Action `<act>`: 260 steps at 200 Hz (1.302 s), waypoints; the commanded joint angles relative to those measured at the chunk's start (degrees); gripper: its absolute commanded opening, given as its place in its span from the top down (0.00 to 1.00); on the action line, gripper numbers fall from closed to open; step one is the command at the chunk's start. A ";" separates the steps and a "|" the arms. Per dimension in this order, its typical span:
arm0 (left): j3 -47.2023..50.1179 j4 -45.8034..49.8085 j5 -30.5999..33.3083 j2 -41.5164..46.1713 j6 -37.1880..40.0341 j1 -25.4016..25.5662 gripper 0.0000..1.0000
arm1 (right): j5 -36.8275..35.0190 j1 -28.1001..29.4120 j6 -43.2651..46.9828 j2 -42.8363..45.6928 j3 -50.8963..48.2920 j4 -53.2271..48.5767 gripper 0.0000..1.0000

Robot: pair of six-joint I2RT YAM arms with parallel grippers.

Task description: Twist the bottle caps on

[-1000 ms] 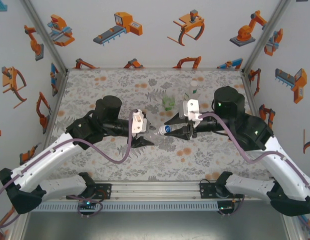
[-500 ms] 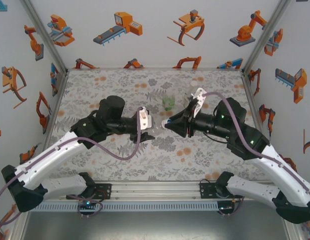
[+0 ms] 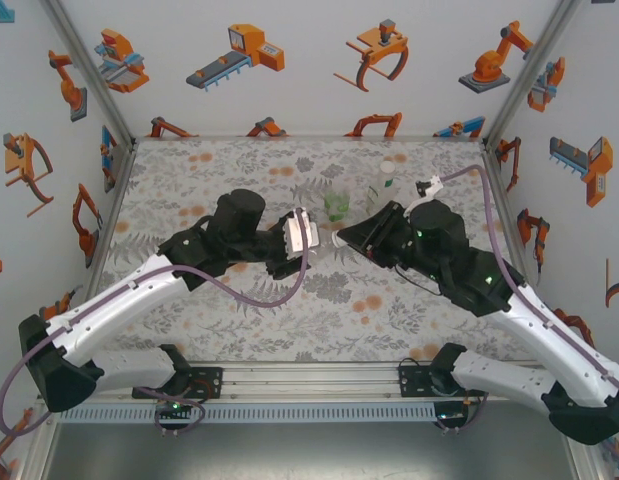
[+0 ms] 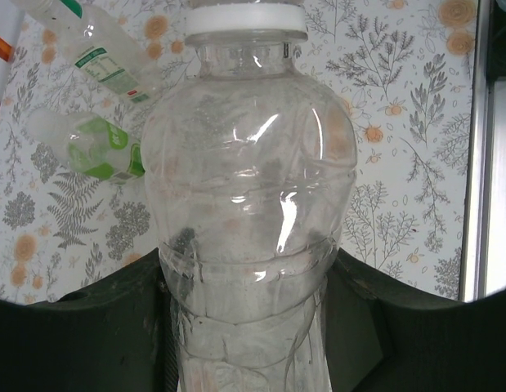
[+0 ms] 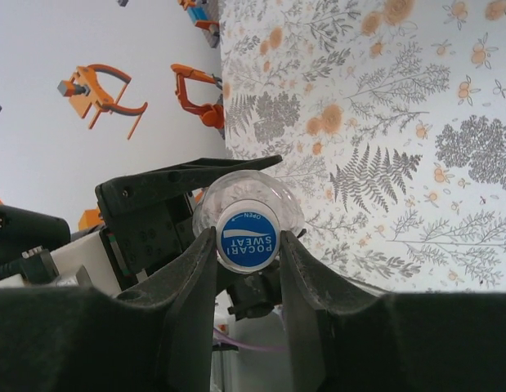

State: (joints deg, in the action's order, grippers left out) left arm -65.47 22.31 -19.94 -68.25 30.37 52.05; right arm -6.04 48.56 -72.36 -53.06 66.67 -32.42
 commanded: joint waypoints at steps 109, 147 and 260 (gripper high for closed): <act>-2.81 5.49 -22.75 5.39 2.95 -0.19 1.00 | 41.56 -0.04 79.53 3.36 6.64 8.23 0.44; -3.86 7.46 -26.92 5.32 3.09 -0.17 1.00 | 48.01 -0.08 90.44 1.27 8.15 4.43 0.44; -3.87 7.59 -27.71 5.45 2.78 -0.19 1.00 | 46.91 -0.05 89.85 4.34 2.32 11.68 0.57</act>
State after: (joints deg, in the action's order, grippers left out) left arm -67.77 29.39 -45.10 -63.70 32.38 51.92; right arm 40.73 48.56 16.40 -49.89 69.45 -23.73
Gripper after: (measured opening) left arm 0.540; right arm 0.438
